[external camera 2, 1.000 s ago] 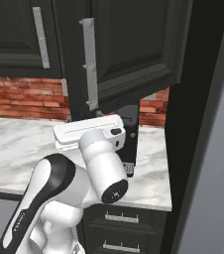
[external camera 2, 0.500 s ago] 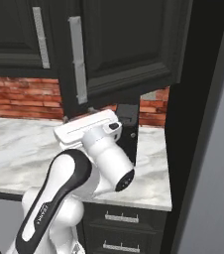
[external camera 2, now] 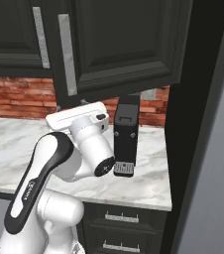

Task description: Close all open cabinet doors.

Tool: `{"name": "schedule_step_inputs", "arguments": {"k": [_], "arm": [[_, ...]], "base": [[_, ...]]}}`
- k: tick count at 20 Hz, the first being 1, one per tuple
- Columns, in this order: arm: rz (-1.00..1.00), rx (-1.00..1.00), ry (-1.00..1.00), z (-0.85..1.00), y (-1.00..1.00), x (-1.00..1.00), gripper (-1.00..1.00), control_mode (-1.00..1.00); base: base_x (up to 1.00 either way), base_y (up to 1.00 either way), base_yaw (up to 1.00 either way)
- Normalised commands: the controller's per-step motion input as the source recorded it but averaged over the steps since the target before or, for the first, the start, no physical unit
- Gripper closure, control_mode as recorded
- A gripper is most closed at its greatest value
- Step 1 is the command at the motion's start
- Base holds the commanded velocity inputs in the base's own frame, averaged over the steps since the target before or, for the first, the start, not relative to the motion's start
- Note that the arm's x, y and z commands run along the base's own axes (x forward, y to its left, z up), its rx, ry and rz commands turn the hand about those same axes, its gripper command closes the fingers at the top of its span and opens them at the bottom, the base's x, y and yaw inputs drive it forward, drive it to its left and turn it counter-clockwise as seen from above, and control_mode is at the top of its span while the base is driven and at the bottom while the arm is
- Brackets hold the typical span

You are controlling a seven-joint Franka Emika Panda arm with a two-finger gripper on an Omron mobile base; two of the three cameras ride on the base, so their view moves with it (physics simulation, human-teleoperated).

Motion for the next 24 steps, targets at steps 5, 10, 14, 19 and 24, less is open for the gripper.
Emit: {"name": "schedule_step_inputs", "arguments": {"k": [5, 10, 14, 19, 24], "arm": [[-0.01, 0.00, 0.00, 0.12, -0.01, 0.47, -1.00, -1.00], [-0.02, 0.00, 0.00, 0.03, 0.00, 0.42, -1.00, -1.00], [-0.10, 0.00, 0.00, 0.00, 0.00, 0.29, -1.00, -1.00], [-0.16, 0.00, 0.00, 0.00, 0.00, 0.28, -1.00, -1.00], [-0.15, 0.00, 0.00, 0.00, 0.00, 0.39, -1.00, -1.00]], "base": [[0.00, 0.00, 0.00], [0.00, 0.00, 0.00], [0.00, 0.00, 0.00], [0.00, 0.00, 0.00], [0.00, 0.00, 0.00]]}}
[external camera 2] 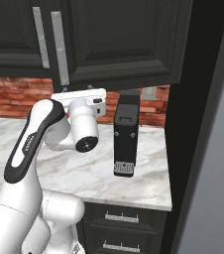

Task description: Close all open cabinet doors.

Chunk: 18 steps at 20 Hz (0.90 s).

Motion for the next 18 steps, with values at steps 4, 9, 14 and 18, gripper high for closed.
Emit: {"name": "schedule_step_inputs", "arguments": {"k": [4, 9, 14, 18], "arm": [[-0.09, 0.00, 0.00, 0.00, 0.00, 0.46, -1.00, -1.00], [-0.01, 0.00, 0.00, 0.00, 0.00, 0.49, -1.00, -1.00], [0.00, 0.00, 0.01, 0.00, 0.00, 0.51, -1.00, -1.00], [0.00, 0.00, 0.00, 0.00, 0.00, 0.55, -1.00, -1.00]], "base": [[0.00, 0.00, 0.00], [0.00, 0.00, 0.00], [0.00, 0.00, 0.00], [0.00, 0.00, 0.00]]}}
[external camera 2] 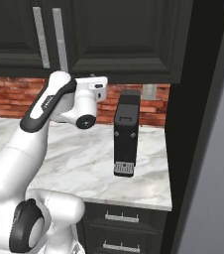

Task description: Close all open cabinet doors.

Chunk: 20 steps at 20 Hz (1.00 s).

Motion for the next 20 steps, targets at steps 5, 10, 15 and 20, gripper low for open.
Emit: {"name": "schedule_step_inputs", "arguments": {"k": [5, 10, 15, 20], "arm": [[0.00, 0.00, 0.00, 0.00, 0.00, 0.43, -1.00, -1.00], [0.00, 0.00, 0.02, 0.00, 0.00, 0.28, -1.00, -1.00], [-0.01, 0.00, 0.05, 0.00, 0.00, 0.22, -1.00, -1.00], [-0.01, 0.00, 0.04, 0.00, 0.00, 0.27, -1.00, -1.00]], "base": [[0.00, 0.00, 0.00], [0.00, 0.00, 0.00], [0.00, 0.00, 0.00], [0.00, 0.00, 0.00]]}}
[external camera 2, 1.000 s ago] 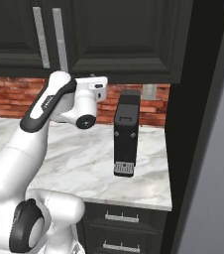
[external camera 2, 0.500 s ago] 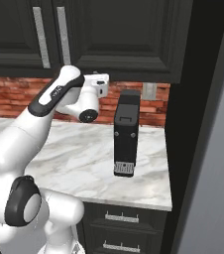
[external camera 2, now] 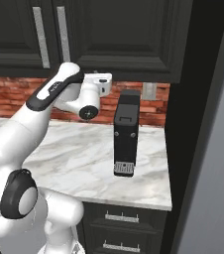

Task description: Close all open cabinet doors.

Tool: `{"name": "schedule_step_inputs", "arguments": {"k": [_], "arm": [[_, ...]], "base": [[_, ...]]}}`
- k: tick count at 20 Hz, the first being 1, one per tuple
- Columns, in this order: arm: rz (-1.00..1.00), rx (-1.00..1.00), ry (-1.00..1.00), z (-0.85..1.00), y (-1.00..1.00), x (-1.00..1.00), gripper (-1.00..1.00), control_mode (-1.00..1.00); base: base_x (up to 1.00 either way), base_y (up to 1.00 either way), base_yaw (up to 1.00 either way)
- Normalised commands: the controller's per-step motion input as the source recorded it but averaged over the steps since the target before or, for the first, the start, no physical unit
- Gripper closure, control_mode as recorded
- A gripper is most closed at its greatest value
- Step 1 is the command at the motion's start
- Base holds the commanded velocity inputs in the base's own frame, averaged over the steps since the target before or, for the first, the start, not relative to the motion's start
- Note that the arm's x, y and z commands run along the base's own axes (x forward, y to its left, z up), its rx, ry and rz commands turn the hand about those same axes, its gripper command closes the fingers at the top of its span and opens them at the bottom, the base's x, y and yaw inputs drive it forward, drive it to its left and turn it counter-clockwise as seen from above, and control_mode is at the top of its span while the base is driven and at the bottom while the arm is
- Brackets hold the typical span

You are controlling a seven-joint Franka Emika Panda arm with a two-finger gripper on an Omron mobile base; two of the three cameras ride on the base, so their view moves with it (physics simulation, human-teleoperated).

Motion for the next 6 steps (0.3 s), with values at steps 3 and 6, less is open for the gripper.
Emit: {"name": "schedule_step_inputs", "arguments": {"k": [3, 6], "arm": [[-0.01, 0.00, 0.05, 0.00, 0.00, 0.24, -1.00, -1.00], [-0.01, 0.00, 0.08, 0.00, 0.00, 0.03, -1.00, -1.00]], "base": [[0.00, 0.00, 0.00], [0.00, 0.00, 0.00]]}}
